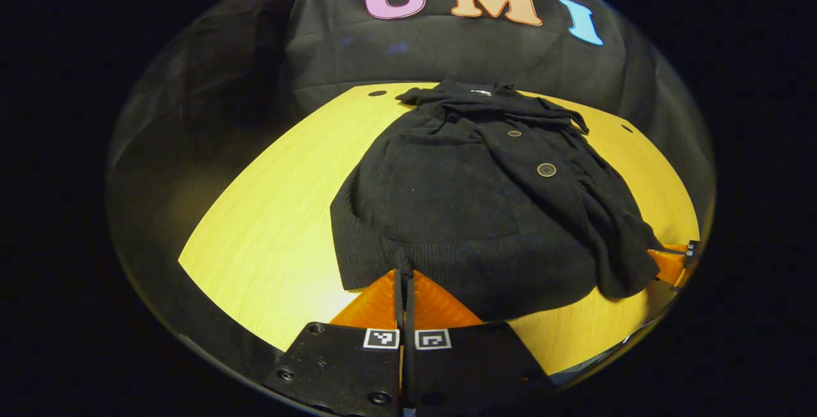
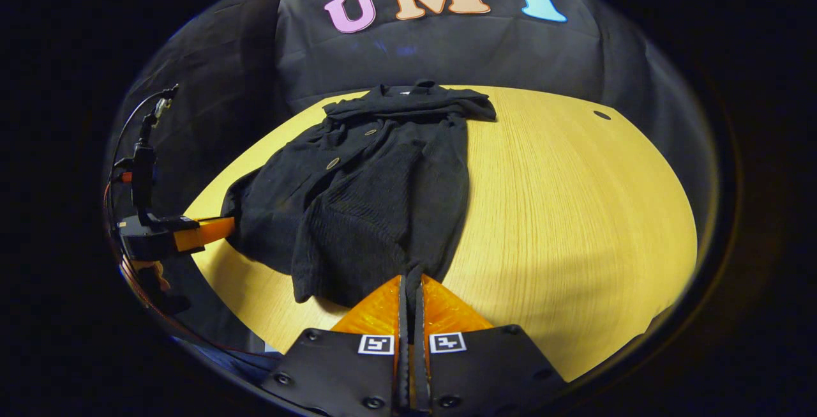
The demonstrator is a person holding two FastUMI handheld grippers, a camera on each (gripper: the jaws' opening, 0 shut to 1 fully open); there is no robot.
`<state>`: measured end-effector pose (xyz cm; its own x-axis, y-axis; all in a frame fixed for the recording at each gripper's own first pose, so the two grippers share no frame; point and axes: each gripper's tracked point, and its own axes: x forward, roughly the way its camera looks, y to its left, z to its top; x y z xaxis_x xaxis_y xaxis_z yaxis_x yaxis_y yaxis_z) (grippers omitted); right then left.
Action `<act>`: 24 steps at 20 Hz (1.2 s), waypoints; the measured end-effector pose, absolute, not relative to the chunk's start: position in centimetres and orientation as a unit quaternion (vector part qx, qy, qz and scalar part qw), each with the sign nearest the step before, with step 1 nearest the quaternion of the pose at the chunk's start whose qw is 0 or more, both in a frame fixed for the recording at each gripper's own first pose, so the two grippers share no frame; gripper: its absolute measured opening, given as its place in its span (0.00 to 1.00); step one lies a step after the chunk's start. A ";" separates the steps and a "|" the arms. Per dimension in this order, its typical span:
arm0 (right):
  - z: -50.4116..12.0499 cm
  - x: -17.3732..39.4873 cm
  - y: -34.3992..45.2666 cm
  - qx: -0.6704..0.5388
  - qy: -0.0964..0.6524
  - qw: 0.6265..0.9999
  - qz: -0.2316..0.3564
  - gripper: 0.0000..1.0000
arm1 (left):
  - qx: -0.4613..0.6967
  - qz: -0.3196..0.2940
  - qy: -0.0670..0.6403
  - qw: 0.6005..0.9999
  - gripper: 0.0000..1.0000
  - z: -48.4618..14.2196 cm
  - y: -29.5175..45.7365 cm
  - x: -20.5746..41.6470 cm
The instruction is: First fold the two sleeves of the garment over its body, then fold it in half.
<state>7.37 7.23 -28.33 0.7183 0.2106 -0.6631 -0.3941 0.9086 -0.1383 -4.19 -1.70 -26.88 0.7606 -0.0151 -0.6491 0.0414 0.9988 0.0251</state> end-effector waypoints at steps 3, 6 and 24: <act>-27.2 7.7 7.3 -0.133 0.332 0.921 0.156 0.06 | -0.009 -0.025 0.337 0.941 0.00 -25.3 -2.2 -3.1; -25.5 8.2 7.8 -0.120 0.320 0.929 0.142 0.06 | 0.000 -0.052 0.316 0.947 0.00 -23.0 -2.6 -1.3; -13.4 15.4 15.5 -0.139 0.170 0.975 0.023 0.02 | -0.002 -0.228 0.209 0.951 0.00 -12.4 -3.3 10.9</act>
<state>15.40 15.55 -13.35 0.9408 -0.0028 -0.3388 -0.0916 0.9606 -0.2624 10.87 -3.28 -12.40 0.8093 -0.4335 -0.3964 0.4321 0.8965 -0.0980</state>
